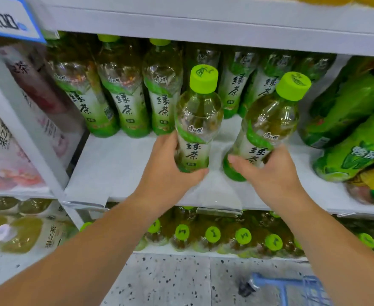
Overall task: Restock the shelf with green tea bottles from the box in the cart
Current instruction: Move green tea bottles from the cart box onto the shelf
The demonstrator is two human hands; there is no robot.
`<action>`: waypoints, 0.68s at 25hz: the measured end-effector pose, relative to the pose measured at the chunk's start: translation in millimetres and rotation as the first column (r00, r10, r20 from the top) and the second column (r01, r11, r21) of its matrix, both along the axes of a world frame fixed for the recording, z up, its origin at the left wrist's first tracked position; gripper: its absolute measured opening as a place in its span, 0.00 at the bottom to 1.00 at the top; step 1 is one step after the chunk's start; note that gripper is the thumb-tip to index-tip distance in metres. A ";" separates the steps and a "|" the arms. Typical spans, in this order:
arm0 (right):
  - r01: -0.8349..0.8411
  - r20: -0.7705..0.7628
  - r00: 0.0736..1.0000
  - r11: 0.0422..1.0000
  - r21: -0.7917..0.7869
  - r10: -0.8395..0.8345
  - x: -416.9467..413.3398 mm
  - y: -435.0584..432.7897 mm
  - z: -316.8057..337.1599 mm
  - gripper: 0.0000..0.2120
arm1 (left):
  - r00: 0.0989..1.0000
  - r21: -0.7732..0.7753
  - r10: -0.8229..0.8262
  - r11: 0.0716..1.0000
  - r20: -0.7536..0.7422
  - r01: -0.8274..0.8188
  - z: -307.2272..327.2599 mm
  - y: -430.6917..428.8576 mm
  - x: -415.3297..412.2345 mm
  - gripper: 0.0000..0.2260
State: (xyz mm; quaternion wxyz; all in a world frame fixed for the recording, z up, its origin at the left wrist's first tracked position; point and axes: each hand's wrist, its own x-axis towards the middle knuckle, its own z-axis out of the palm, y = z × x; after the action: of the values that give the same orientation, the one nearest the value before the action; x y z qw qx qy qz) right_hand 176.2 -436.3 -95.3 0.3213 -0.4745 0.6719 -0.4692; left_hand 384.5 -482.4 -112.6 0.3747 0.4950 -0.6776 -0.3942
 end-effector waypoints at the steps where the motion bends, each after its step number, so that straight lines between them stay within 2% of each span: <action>1: -0.005 -0.022 1.000 1.000 0.029 0.006 -2.4 4.7 -5.4 0.29 | 0.997 0.012 0.032 0.999 0.072 -0.033 -7.0 4.7 2.2 0.31; 3: -0.004 -0.082 0.997 0.998 0.068 0.010 -6.3 13.5 -18.0 0.30 | 0.986 -0.012 0.093 0.996 0.136 -0.092 -19.6 11.3 3.9 0.30; 7: -0.004 -0.157 0.988 1.000 0.019 0.006 -8.9 6.6 -31.4 0.24 | 0.970 0.034 0.238 0.970 0.049 -0.239 -28.1 3.4 -6.2 0.28; 9: 0.004 -0.181 0.983 1.000 -0.018 -0.007 -12.5 -7.8 -33.6 0.23 | 0.967 0.042 0.243 0.968 0.076 -0.246 -26.4 -9.4 -13.8 0.28; 14: 0.002 -0.187 0.982 0.999 -0.054 -0.012 -22.1 -42.3 -38.5 0.22 | 0.935 -0.013 0.302 0.952 0.186 -0.305 -20.9 -32.8 -31.0 0.22; 17: -0.006 -0.158 0.987 0.997 -0.073 -0.006 -24.6 -56.7 -40.6 0.20 | 0.910 0.001 0.370 0.926 0.187 -0.377 -22.7 -35.2 -38.2 0.26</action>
State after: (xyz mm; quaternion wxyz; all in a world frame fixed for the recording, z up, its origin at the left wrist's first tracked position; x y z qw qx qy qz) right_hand 151.5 -493.0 -135.9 0.2493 -0.5217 0.6777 -0.4542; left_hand 346.4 -517.6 -135.3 0.3699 0.6564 -0.5947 -0.2803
